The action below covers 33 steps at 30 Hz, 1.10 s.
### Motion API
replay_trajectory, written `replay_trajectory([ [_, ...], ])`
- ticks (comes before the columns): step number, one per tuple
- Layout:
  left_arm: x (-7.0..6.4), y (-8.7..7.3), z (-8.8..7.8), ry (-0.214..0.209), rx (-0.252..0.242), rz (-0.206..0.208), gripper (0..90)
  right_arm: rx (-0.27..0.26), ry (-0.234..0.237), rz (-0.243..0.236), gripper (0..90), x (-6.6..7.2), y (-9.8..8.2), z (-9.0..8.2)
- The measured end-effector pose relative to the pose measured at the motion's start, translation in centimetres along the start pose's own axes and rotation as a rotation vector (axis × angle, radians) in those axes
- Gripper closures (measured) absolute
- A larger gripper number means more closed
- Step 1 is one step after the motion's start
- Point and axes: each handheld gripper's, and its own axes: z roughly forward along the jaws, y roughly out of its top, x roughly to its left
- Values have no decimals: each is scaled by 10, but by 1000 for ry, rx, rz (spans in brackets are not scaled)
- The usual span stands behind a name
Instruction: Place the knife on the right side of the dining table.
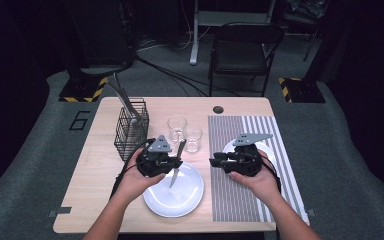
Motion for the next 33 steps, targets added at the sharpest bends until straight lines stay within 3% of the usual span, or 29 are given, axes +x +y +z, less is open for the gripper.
replay_trajectory([
  [7, -4, 1, 4, 12, 8, 26, 826, 0, 18, -9, 676, 5, 7, 2],
  [22, -14, 3, 15, 5, 33, 60, 827, -13, 117, -8, 628, 12, 20, 10],
  [33, -18, 3, 19, 12, 45, 62, 827, -6, 110, -6, 629, 22, 31, 19],
])
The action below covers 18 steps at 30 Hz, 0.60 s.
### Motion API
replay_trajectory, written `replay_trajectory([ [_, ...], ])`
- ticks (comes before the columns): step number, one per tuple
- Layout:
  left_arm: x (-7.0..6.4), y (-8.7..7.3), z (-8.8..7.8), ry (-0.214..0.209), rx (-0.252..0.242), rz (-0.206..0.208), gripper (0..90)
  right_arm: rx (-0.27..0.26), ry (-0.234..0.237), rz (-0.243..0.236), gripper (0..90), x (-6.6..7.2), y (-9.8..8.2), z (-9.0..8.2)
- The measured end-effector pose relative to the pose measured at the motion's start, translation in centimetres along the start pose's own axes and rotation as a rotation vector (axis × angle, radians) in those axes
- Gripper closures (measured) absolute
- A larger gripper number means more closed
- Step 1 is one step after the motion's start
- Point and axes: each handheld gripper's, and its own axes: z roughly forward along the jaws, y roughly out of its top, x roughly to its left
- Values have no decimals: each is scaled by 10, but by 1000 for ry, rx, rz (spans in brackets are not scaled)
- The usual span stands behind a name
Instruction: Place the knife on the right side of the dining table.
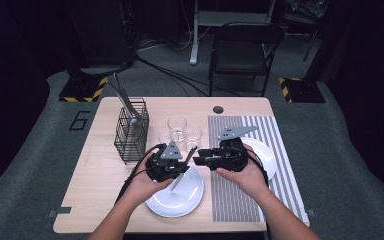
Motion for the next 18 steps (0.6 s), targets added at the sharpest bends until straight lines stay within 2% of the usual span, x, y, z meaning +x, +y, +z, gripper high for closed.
replay_trajectory([
  [8, -2, 0, 4, 11, 7, 4, 827, -10, -1, 53, 638, -1, 3, 4],
  [10, -4, 0, 4, 19, 3, -1, 827, -7, -13, 73, 648, 0, 5, 5],
  [18, -7, 1, 7, 34, 21, 15, 827, -10, -28, 108, 671, -1, 8, 9],
])
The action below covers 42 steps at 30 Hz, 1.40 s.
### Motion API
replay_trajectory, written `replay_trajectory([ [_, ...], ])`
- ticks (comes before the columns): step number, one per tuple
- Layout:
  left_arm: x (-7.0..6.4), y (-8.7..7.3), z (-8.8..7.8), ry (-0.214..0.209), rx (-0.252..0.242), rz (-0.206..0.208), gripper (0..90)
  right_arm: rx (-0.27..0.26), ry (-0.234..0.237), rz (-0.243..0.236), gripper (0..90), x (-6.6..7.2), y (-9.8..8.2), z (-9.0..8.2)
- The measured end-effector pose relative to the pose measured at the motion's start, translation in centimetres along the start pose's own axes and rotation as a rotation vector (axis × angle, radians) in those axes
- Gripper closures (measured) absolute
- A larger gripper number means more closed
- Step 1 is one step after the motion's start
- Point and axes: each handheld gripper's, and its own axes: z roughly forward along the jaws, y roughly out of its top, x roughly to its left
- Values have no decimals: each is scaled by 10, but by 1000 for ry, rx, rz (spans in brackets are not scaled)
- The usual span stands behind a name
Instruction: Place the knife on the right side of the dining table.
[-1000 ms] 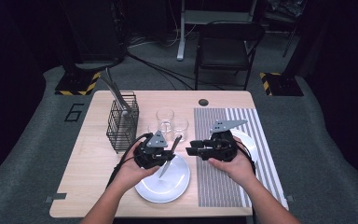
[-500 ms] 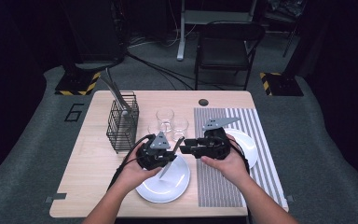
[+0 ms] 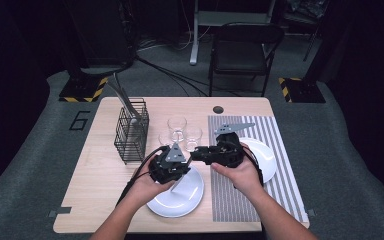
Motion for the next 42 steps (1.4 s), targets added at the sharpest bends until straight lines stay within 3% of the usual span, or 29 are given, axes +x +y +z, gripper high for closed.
replay_trajectory([
  [8, -2, 1, 0, 11, -2, 3, 827, 3, -15, 22, 719, 2, 3, 1],
  [17, -3, 1, -1, 11, 0, 12, 827, 18, 16, 36, 734, 2, 5, 0],
  [28, -3, 0, -1, 0, -16, 2, 825, 16, 36, 3, 739, 0, 5, -1],
  [42, 6, -3, -2, -72, -33, -28, 798, 27, 61, -30, 741, -1, 6, -1],
])
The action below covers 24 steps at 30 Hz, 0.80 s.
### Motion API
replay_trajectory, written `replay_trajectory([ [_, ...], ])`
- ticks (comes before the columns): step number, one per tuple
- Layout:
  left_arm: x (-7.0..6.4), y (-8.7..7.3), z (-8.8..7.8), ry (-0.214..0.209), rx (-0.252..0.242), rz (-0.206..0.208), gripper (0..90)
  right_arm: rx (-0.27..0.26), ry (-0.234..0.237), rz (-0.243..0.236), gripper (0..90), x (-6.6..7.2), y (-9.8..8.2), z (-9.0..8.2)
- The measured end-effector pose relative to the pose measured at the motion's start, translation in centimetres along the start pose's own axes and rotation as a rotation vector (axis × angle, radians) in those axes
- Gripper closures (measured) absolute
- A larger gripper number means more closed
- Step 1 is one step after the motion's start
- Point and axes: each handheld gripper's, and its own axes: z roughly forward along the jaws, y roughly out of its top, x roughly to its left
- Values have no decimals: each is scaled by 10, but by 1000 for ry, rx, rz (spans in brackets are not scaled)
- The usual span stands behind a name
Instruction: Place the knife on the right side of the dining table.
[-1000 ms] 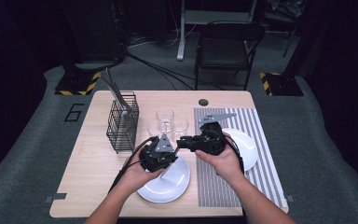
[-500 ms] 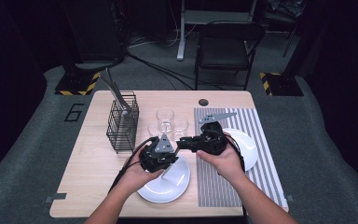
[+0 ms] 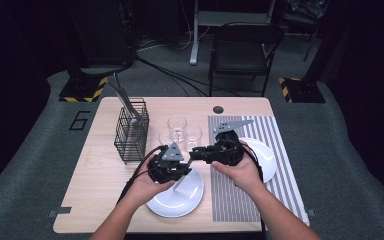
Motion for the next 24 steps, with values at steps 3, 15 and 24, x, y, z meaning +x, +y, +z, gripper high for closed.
replay_trajectory([
  [3, 0, 0, 0, -4, -16, -3, 798, 3, 8, -12, 741, 0, 0, 0],
  [15, -12, 2, 5, 111, -9, -3, 827, -33, -87, 151, 710, 2, -3, 0],
  [24, -15, 1, 7, 138, -18, -27, 827, -46, -144, 190, 688, 7, -4, 4],
])
